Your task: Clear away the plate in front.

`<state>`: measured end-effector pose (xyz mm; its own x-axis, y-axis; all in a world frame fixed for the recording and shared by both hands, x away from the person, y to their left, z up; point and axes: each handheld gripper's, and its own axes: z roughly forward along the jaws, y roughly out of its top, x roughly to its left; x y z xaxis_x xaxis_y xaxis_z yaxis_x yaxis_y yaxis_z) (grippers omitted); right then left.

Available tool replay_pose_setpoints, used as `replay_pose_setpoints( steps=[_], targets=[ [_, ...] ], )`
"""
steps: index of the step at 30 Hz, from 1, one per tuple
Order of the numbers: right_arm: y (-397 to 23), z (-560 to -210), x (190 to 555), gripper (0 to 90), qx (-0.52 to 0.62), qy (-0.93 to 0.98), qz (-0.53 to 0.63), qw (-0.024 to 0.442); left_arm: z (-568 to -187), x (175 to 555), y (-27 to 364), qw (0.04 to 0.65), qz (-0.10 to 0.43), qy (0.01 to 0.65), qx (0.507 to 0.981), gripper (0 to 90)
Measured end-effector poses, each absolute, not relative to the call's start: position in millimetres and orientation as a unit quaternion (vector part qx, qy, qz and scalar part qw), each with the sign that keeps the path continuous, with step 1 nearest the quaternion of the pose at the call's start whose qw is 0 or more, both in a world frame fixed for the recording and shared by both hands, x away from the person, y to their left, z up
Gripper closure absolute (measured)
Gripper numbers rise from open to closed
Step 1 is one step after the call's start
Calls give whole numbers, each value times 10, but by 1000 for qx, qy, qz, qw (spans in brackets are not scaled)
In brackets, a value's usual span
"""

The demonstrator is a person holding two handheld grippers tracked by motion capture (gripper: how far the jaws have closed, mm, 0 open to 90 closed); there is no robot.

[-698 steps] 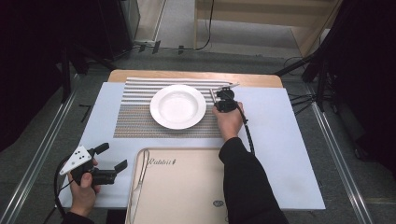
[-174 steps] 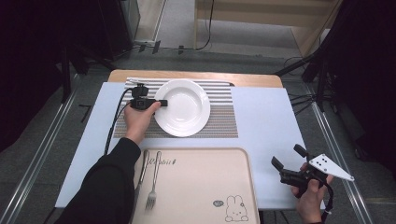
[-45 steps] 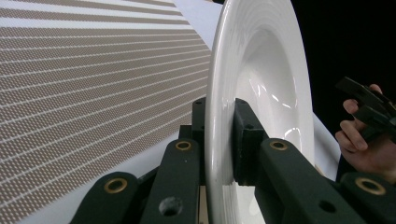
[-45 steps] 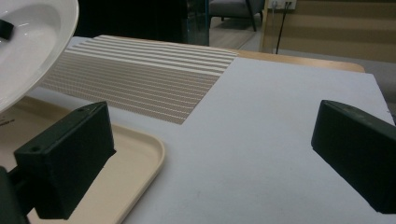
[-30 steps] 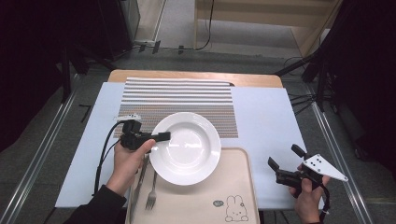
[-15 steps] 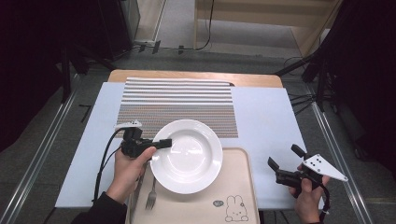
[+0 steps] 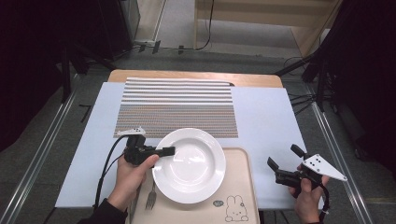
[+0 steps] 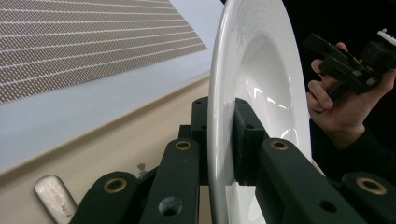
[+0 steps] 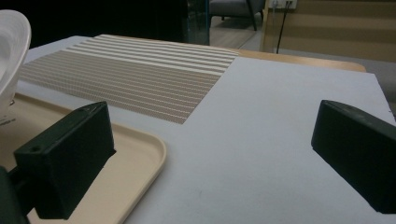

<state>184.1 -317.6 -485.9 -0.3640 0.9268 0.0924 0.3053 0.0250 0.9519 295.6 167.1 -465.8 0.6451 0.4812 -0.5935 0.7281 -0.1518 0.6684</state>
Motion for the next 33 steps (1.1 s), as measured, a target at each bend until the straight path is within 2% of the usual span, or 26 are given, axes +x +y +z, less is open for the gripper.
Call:
replay_pose_setpoints(
  steps=[33],
  targets=[
    [-3169, -4863, 1842, 0, 476, 648, 512, 303, -4883, 2689, 1589, 493, -161, 389, 761, 813]
  ],
)
